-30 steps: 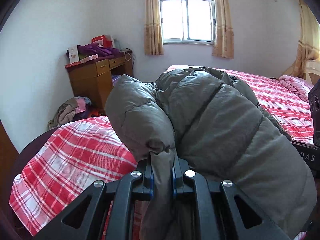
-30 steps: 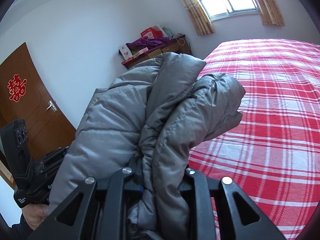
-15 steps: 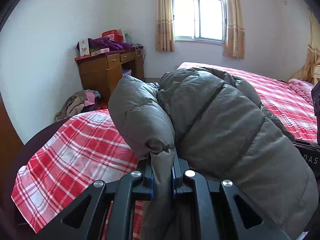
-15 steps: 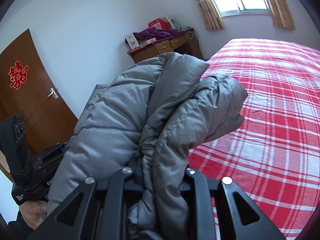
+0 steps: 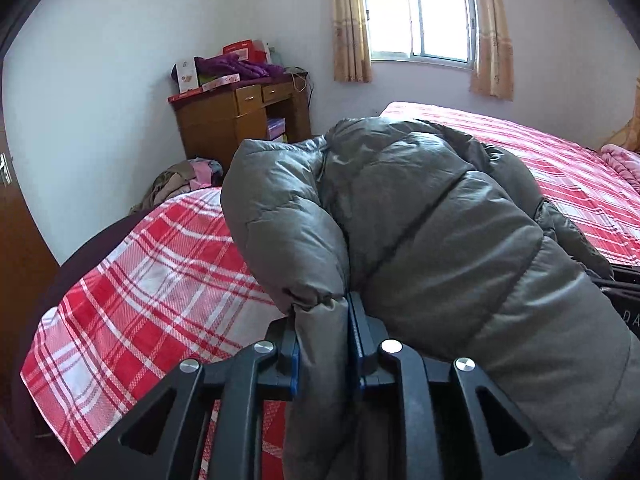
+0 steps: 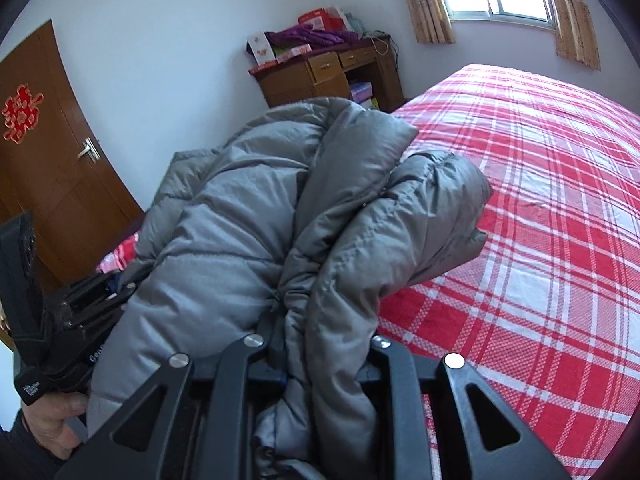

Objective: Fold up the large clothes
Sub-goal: 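Lift the jacket bundle with both grippers and carry it across the bed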

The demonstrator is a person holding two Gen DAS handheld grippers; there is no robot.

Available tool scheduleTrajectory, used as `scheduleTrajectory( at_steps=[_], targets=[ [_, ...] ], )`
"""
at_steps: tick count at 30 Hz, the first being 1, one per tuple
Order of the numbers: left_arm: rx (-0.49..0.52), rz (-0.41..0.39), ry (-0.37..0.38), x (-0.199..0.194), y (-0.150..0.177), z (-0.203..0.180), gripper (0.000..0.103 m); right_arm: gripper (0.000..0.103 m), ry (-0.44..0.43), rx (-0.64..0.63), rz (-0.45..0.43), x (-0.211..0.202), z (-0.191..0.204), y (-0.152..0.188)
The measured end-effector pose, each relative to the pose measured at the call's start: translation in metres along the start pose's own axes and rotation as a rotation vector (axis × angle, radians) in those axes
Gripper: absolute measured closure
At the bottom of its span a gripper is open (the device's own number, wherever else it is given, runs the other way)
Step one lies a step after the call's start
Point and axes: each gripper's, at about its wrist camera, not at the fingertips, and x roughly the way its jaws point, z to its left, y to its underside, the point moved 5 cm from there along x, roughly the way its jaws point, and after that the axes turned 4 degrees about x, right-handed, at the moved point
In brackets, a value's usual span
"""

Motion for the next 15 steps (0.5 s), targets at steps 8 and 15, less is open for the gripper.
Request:
scheduleTrajectory(
  at_steps=[8, 15],
  targets=[
    [-0.015, 0.003, -0.023, 0.008, 0.007, 0.003, 0.062, 0.079, 0.032, -0.001, 0.024, 0.007, -0.003, 0.009],
    [-0.064, 0.011, -0.059, 0.012, 0.011, 0.014, 0.04, 0.074, 0.059, 0.011, 0.046, 0.015, -0.004, 0.015]
  ],
)
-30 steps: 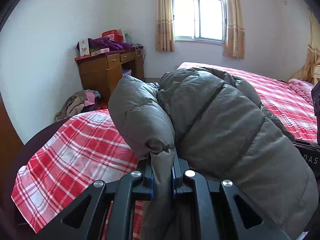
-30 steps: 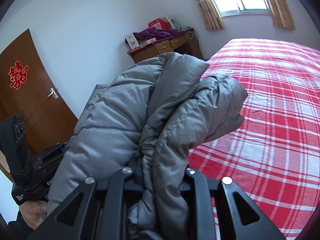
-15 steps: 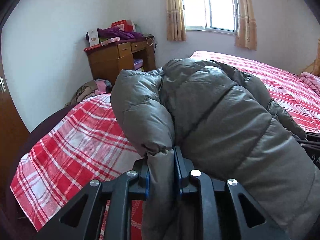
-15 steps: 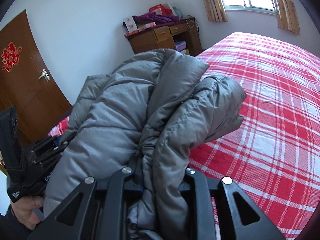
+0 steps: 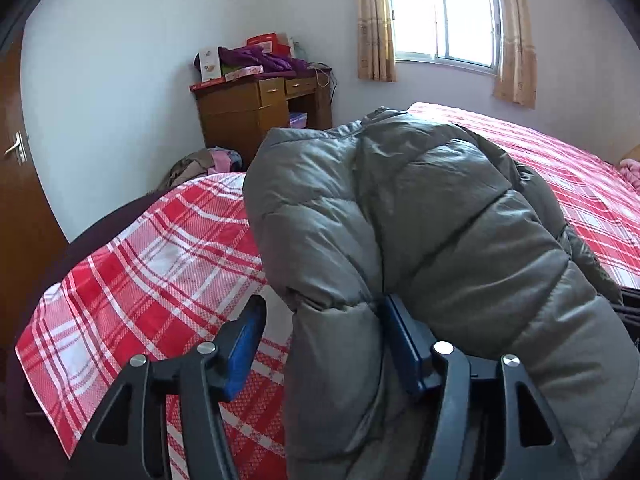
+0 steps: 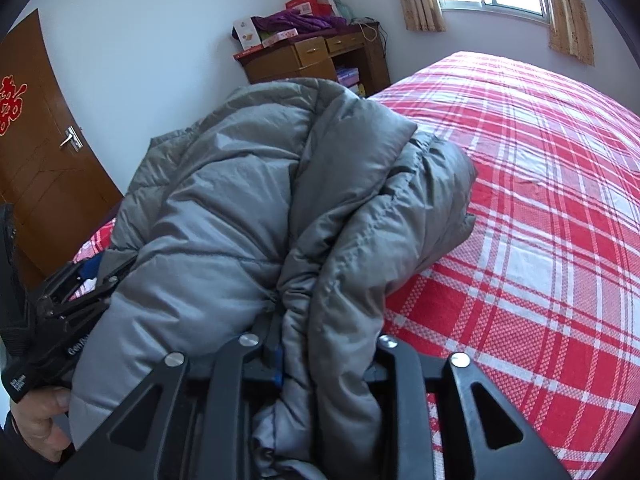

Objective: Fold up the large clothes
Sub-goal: 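Lift the jacket bundle with both grippers and carry it across the bed, then lower the bundle onto the bed and open both grippers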

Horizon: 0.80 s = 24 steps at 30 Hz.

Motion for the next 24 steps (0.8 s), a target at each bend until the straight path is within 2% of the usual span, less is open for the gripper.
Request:
scheduleTrajectory(
  at_steps=[13, 24],
  targets=[
    [0.0, 0.019, -0.003, 0.008, 0.002, 0.001, 0.036, 0.071, 0.028, 0.021, 0.015, 0.008, -0.003, 0.003],
    [-0.06, 0.039, 0.007, 0.011, 0.003, 0.015, 0.022, 0.065, 0.037, 0.033, 0.02, 0.011, -0.01, 0.001]
  ],
)
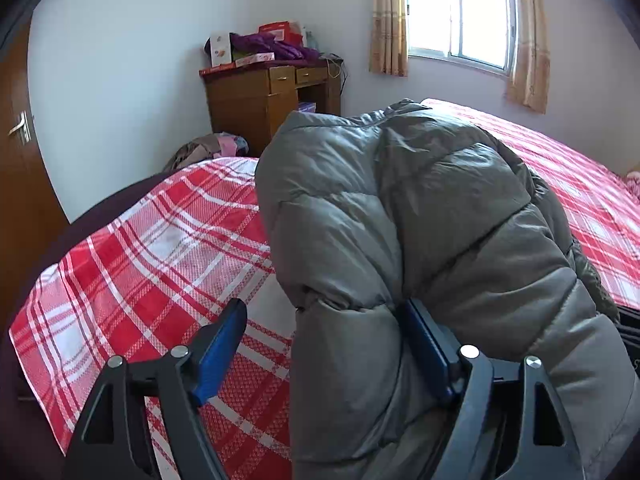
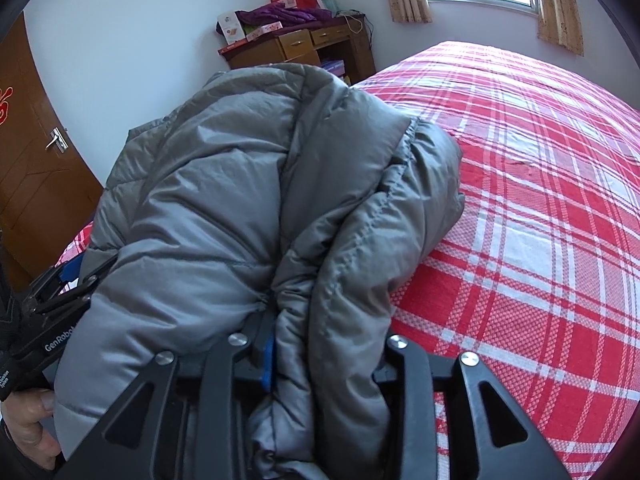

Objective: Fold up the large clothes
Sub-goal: 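Lower the bundle onto the bed and open both grippers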

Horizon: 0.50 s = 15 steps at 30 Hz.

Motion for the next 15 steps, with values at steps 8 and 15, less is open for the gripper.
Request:
scheduleTrajectory(
  at_steps=[8, 15],
  targets=[
    [-0.04, -0.104, -0.022, -0.085, -0.019, 0.014, 0.022, 0.036, 0.081, 0.028, 0.008, -0.041, -0.012, -0.005],
    [-0.071, -0.224, -0.045, -0.179, -0.039, 0.02, 0.018, 0.019, 0.109, -0.059, -0.173, -0.148, 0.025, 0.002]
  ],
)
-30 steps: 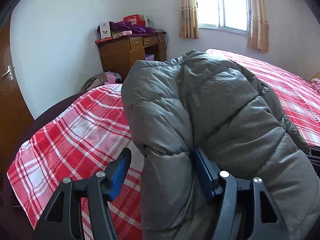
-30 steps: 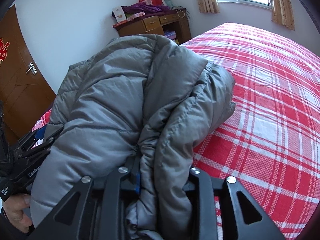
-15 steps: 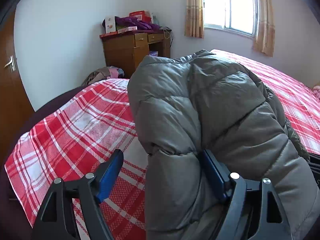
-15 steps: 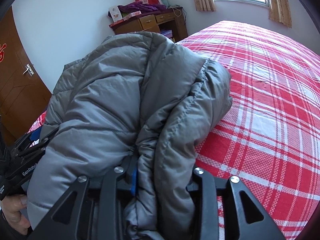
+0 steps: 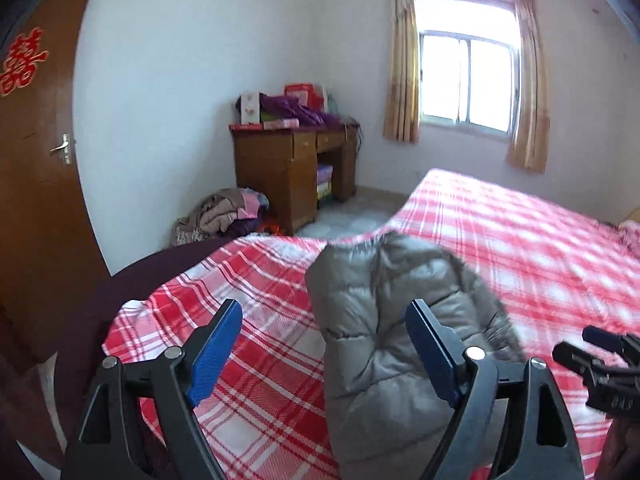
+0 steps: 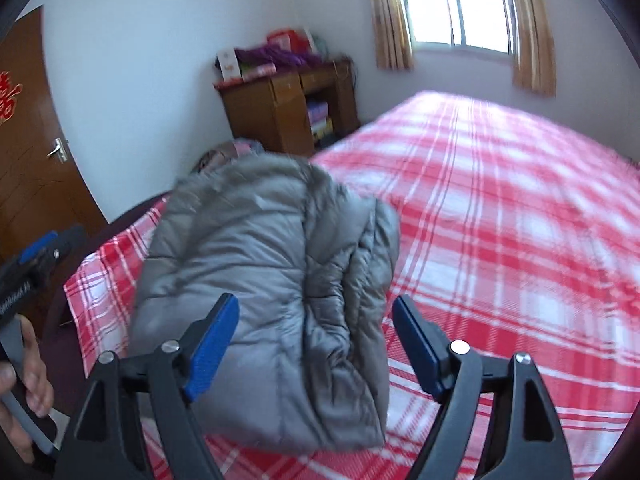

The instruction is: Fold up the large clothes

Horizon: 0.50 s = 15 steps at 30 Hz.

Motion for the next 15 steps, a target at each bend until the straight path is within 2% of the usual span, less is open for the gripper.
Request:
scheduleTrajectory(
  at_steps=[6, 15],
  targets=[
    [0.003, -0.058, 0.012, -0.034, -0.016, 0.001, 0.018, 0.012, -0.022, -0.05, -0.105, -0.051, 0.026, -0.006],
    [-0.009, -0.055, 0.018, -0.036, -0.017, 0.002, 0.017, 0.012, -0.032, -0.067, -0.142, -0.066, 0.04, -0.011]
  ],
)
